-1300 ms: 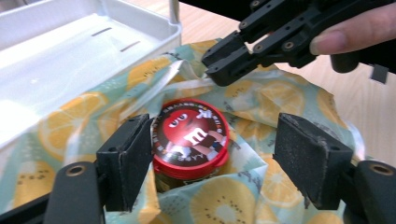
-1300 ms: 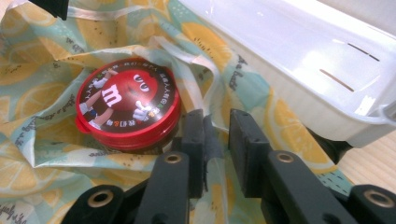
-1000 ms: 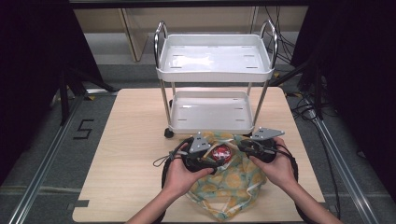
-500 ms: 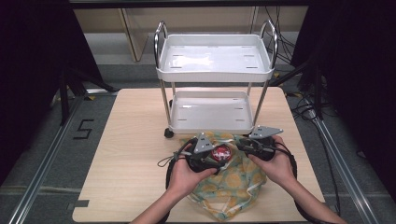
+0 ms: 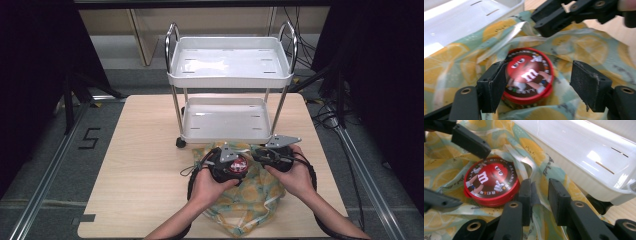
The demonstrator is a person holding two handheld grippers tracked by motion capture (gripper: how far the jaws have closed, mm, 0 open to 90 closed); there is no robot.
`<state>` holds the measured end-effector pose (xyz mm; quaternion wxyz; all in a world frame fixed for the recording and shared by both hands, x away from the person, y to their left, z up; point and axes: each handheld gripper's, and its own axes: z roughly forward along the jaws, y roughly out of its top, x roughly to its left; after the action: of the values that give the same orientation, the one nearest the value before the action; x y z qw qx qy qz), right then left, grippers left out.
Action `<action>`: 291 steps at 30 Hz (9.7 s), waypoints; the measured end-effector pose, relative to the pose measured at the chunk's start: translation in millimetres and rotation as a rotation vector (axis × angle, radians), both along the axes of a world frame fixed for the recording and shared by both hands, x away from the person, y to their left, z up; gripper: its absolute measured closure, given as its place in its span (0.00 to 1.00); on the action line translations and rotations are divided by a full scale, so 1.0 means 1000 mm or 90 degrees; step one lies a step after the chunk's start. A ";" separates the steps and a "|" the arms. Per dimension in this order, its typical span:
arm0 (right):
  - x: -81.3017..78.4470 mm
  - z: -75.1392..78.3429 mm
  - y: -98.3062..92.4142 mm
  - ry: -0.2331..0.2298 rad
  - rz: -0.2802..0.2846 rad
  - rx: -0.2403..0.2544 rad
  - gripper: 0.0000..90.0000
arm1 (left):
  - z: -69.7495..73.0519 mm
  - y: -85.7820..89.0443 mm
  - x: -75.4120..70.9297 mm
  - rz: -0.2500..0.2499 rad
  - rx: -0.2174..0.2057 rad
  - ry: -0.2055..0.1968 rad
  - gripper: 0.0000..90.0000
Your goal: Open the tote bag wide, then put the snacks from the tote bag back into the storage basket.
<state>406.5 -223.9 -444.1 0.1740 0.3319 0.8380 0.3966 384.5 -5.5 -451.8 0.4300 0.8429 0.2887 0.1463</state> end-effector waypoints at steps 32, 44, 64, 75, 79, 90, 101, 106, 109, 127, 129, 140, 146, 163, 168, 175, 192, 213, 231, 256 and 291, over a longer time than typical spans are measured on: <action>-0.001 -0.002 -0.002 -0.003 -0.002 -0.003 0.76 | -0.028 -0.012 0.019 0.019 0.030 0.018 0.28; -0.001 -0.003 -0.002 0.000 -0.005 -0.004 0.76 | -0.022 -0.006 0.015 0.023 0.018 0.020 0.28; -0.003 -0.001 -0.002 -0.015 0.003 0.001 0.76 | 0.010 -0.001 -0.002 0.009 -0.017 -0.019 0.28; -0.009 0.000 -0.008 -0.017 -0.014 0.030 0.68 | 0.038 0.014 -0.006 0.037 -0.037 -0.036 0.28; -0.010 0.000 -0.009 -0.017 -0.022 0.036 0.67 | 0.043 0.018 -0.005 0.051 -0.052 -0.042 0.28; -0.013 0.004 -0.013 -0.037 -0.028 0.045 0.63 | 0.055 0.031 -0.003 0.061 -0.045 -0.059 0.28; -0.014 0.004 -0.018 -0.035 -0.014 0.056 0.58 | 0.057 0.042 0.006 0.093 -0.047 -0.063 0.28; -0.018 0.007 -0.022 -0.046 -0.026 0.063 0.55 | 0.057 0.044 0.009 0.105 -0.057 -0.067 0.28; -0.024 0.011 -0.023 -0.025 -0.039 0.069 0.54 | 0.056 0.047 0.012 0.110 -0.057 -0.069 0.28; -0.033 0.010 -0.029 -0.054 -0.024 0.074 0.52 | 0.056 0.059 0.022 0.140 -0.045 -0.076 0.28; -0.036 0.009 -0.029 -0.042 -0.036 0.081 0.52 | 0.056 0.059 0.022 0.140 -0.044 -0.076 0.28; -0.037 0.006 -0.035 -0.063 -0.029 0.075 0.51 | 0.056 0.061 0.025 0.153 -0.051 -0.081 0.28; -0.039 0.004 -0.033 -0.056 -0.034 0.085 0.51 | 0.055 0.062 0.027 0.157 -0.054 -0.082 0.28; -0.052 0.000 -0.034 -0.058 -0.039 0.071 0.47 | 0.059 0.060 0.039 0.164 -0.052 -0.093 0.28; -0.053 -0.001 -0.037 -0.081 -0.032 0.066 0.46 | 0.059 0.060 0.041 0.164 -0.050 -0.093 0.28; -0.058 -0.002 -0.037 -0.050 -0.048 0.074 0.46 | 0.059 0.061 0.045 0.168 -0.052 -0.095 0.28; -0.056 -0.003 -0.039 -0.086 -0.025 0.065 0.46 | 0.058 0.063 0.054 0.193 -0.047 -0.103 0.28; -0.060 -0.005 -0.040 -0.070 -0.041 0.077 0.46 | 0.052 0.058 0.068 0.220 -0.051 -0.105 0.28; -0.061 -0.005 -0.040 -0.049 -0.040 0.074 0.46 | 0.047 0.053 0.076 0.239 -0.047 -0.111 0.28; -0.060 -0.005 -0.041 -0.056 -0.039 0.069 0.46 | 0.040 0.053 0.086 0.257 -0.039 -0.120 0.28; -0.061 -0.007 -0.039 -0.065 -0.036 0.075 0.46 | 0.023 0.053 0.103 0.277 -0.016 -0.102 0.28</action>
<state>345.9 -262.6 -450.9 0.2077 0.3446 0.7934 0.4569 487.2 47.7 -428.7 0.4201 0.7413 0.4302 0.2983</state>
